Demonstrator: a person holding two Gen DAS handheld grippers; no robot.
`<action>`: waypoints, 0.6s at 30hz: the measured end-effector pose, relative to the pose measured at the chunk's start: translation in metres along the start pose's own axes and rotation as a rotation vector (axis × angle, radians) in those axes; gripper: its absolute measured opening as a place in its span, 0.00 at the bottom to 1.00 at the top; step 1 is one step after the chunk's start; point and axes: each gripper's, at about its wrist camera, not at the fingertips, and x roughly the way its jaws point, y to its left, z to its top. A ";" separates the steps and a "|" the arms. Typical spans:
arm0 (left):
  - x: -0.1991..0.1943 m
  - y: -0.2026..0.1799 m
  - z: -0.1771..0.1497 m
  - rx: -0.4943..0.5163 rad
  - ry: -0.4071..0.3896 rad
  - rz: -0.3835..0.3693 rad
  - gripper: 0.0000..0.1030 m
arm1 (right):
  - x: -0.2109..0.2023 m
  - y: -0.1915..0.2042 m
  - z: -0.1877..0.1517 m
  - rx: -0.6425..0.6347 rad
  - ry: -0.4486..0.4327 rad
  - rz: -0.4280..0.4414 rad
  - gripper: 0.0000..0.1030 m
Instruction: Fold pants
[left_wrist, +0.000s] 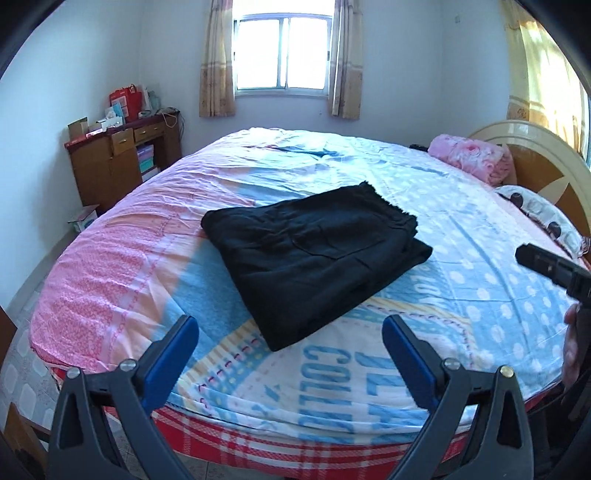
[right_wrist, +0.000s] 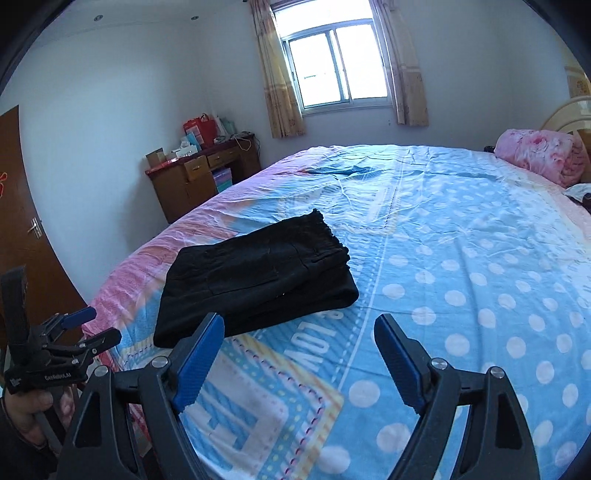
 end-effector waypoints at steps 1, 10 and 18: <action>-0.003 -0.001 0.000 0.001 -0.007 -0.002 0.99 | -0.003 0.003 -0.001 -0.006 -0.007 -0.004 0.82; -0.015 -0.003 -0.002 -0.019 -0.025 -0.038 0.99 | -0.022 0.020 -0.006 -0.027 -0.035 -0.025 0.82; -0.031 -0.007 0.002 -0.020 -0.062 -0.049 0.99 | -0.035 0.034 -0.008 -0.052 -0.046 -0.030 0.82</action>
